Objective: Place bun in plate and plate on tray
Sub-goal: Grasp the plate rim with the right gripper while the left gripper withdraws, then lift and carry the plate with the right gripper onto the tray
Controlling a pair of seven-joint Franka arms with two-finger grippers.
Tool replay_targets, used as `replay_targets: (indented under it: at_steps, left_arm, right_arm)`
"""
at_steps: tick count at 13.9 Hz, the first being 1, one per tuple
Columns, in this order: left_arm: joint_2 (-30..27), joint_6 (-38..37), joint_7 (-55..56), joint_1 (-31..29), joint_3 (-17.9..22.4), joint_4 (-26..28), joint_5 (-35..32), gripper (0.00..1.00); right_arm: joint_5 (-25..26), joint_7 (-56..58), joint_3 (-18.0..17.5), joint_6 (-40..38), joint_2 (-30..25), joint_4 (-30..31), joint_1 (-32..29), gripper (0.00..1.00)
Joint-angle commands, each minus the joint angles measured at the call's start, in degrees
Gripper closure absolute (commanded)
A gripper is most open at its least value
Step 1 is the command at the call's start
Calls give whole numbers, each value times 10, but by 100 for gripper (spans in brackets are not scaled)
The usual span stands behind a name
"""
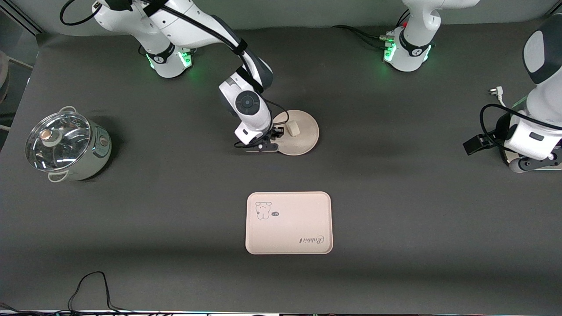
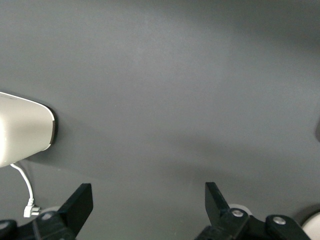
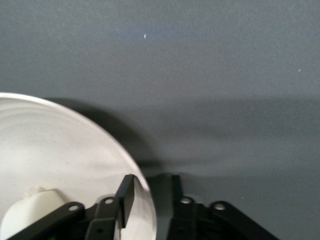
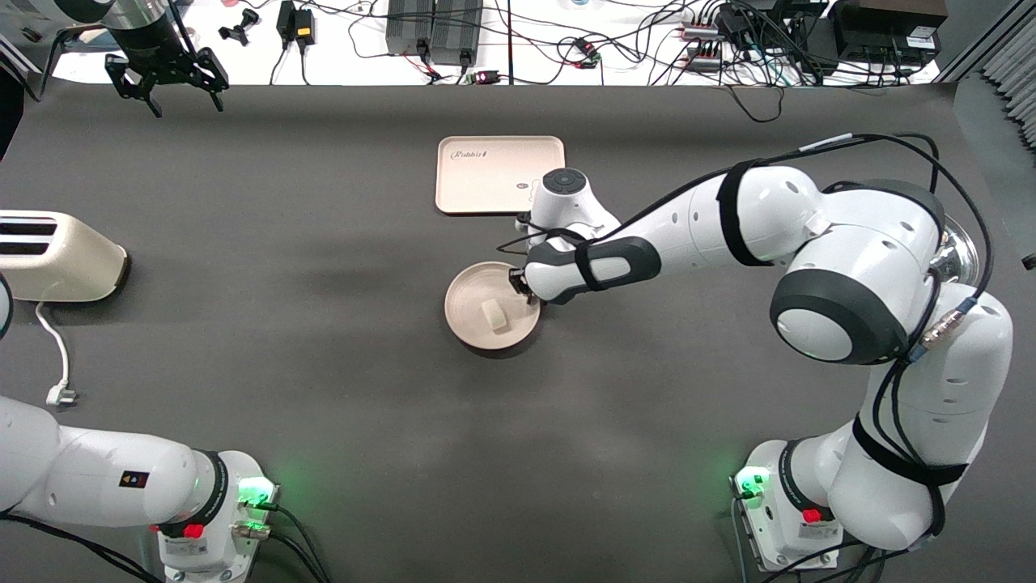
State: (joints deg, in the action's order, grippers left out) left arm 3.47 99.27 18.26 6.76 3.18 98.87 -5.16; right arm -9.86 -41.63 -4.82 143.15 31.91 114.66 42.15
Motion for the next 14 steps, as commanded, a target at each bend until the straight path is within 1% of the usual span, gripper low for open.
replay_targets:
  at_steps: [1, 4, 5, 7, 8, 9, 10, 12, 13, 14]
  left_arm:
    - [-11, 1, -10, 20, 21, 11, -1, 0]
    - [-10, 7, -10, 19, 21, 10, 0, 0]
    - [-10, 7, -11, 19, 21, 4, 4, 0]
    - [-11, 2, -24, 11, 23, -2, 37, 0]
    - [-11, -1, -36, 7, 24, -10, 39, 0]
    - [-9, -3, -36, 2, 24, -21, 38, 0]
    - [-9, -23, -35, 2, 23, -27, 35, 0]
    - [-8, -69, -41, -2, 24, -59, 32, 0]
    - [-8, -76, -45, -10, 24, -70, 32, 0]
    - [-8, -77, -58, -13, 24, -69, 33, 0]
  right_arm:
    - [4, 6, 5, 5, 3, -3, 3, 100]
    - [-1, 6, 7, 1, -4, -11, -3, 100]
    - [-1, 6, 8, -15, -5, -18, -7, 100]
    - [-1, 6, 10, -101, -6, -71, -23, 100]
    - [-1, 5, 10, -141, -8, -94, -36, 100]
    - [-1, 6, 11, -163, -8, -115, -45, 100]
    - [-2, 4, 11, -172, -9, -128, -51, 100]
    - [-2, 1, 11, -176, -19, -139, -60, 100]
    - [-3, 1, 12, -176, -27, -141, -65, 100]
    - [-7, 1, 12, -176, -34, -144, -72, 100]
